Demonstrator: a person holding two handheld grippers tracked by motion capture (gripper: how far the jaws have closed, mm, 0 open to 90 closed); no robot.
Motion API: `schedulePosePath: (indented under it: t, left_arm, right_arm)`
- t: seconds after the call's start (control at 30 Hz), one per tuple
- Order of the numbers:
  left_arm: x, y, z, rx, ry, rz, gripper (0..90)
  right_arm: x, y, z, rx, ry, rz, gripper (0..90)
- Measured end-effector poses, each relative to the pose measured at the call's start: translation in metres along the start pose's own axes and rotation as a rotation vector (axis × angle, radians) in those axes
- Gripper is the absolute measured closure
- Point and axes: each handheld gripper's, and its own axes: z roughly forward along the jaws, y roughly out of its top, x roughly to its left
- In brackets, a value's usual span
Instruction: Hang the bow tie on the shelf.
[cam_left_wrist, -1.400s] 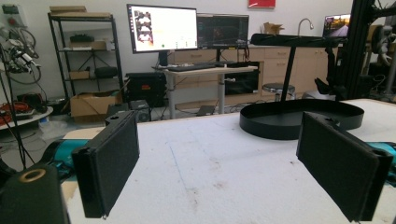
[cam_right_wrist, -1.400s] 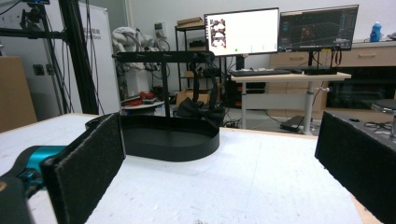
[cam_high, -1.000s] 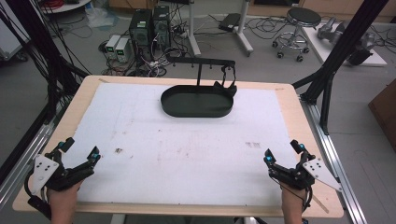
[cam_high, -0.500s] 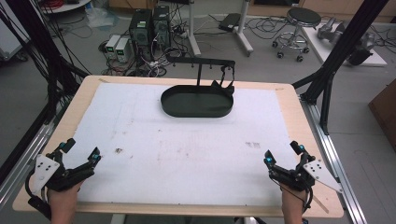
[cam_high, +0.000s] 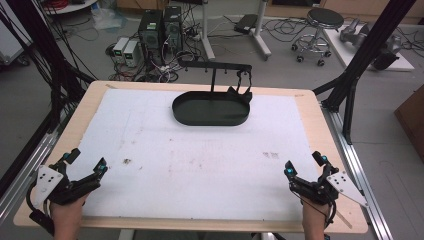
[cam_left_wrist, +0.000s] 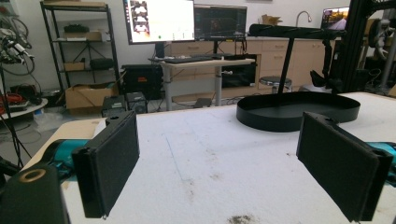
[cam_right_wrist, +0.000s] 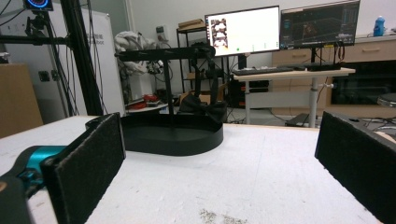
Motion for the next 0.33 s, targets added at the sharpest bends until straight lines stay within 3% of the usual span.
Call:
schedulePosePath:
  t: [0.33]
  left_arm:
    - [0.0014, 0.0012, -0.0007, -0.006, 0.004, -0.002, 13.6]
  right_arm:
    - [0.0016, 0.0003, 0.0017, 0.002, 0.003, -0.019, 0.6]
